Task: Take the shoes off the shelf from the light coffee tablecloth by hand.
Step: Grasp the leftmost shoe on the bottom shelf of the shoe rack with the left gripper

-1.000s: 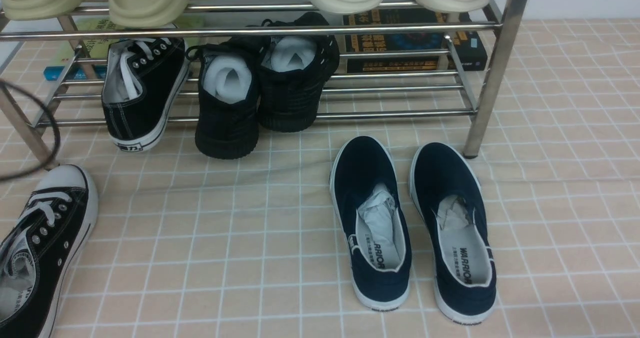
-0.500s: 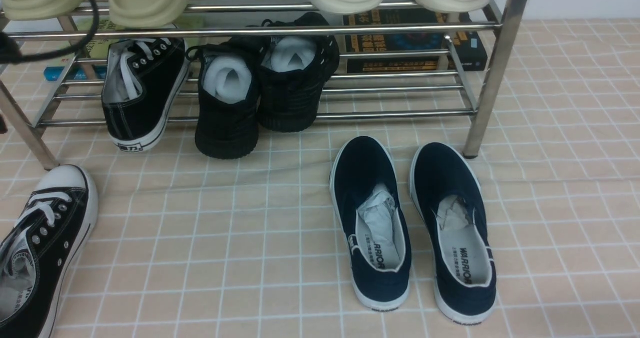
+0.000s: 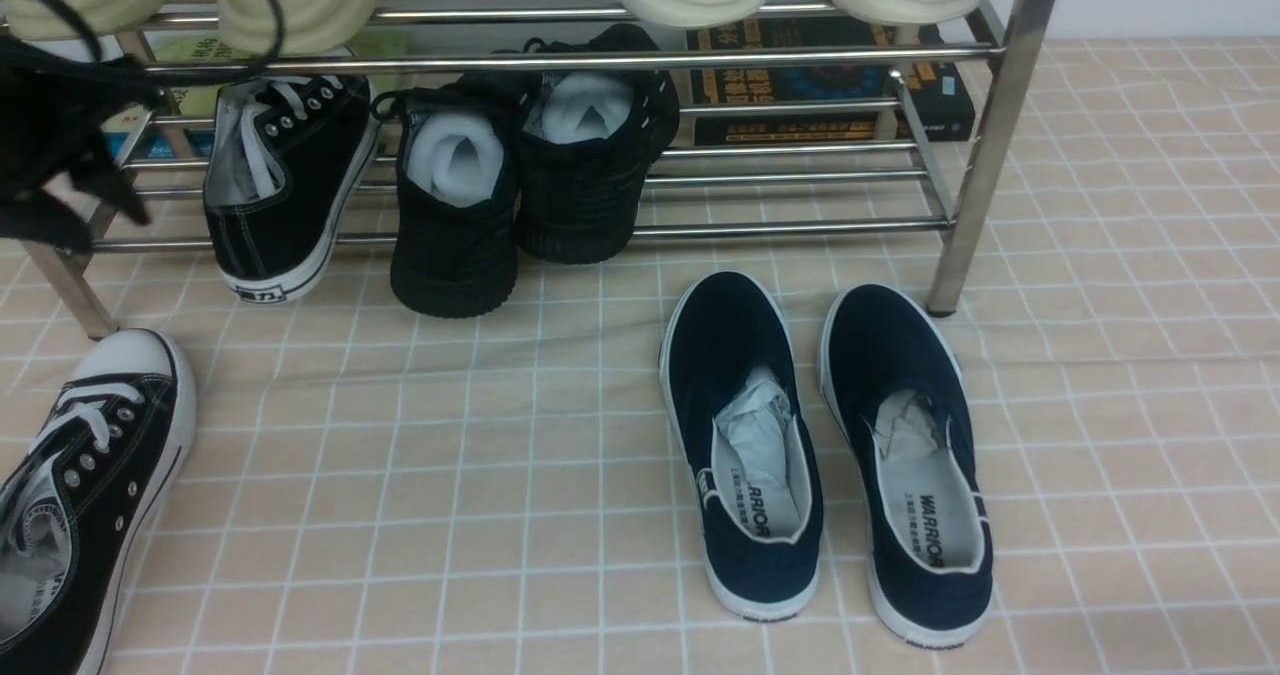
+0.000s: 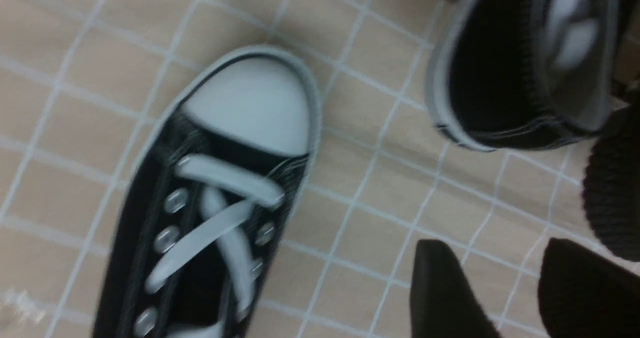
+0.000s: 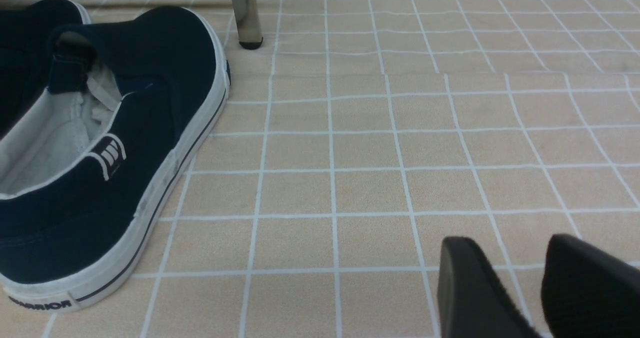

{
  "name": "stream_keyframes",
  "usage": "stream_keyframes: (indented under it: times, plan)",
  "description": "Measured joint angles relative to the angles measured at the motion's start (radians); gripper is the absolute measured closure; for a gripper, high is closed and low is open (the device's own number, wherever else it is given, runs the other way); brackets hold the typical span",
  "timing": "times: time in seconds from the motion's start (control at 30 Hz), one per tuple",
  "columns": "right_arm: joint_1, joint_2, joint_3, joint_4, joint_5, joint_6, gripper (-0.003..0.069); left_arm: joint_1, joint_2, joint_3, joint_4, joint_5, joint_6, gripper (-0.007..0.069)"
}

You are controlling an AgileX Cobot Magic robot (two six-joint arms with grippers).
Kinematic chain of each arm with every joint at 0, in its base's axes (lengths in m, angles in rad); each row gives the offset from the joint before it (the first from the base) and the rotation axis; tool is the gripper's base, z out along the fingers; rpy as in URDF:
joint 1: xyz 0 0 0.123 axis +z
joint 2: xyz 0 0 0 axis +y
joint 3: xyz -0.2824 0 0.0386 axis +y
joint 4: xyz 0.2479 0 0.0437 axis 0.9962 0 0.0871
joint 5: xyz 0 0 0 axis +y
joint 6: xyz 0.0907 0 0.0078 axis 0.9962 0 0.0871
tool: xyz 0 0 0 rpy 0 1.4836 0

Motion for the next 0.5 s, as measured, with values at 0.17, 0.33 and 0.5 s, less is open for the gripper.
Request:
stream_keyframes:
  times: [0.17,0.33,0.5]
  plan:
    - [0.000,0.000,0.000,0.000,0.000,0.000,0.0419,-0.058,0.067,-0.005,0.008,-0.151,0.011,0.0247]
    - [0.000,0.000,0.000,0.000,0.000,0.000,0.0419,-0.059,0.122,-0.005,0.038,-0.232,0.011,0.0245]
    - [0.000,0.000,0.000,0.000,0.000,0.000,0.0419,-0.059,0.147,-0.005,0.070,-0.265,0.011,0.0245]
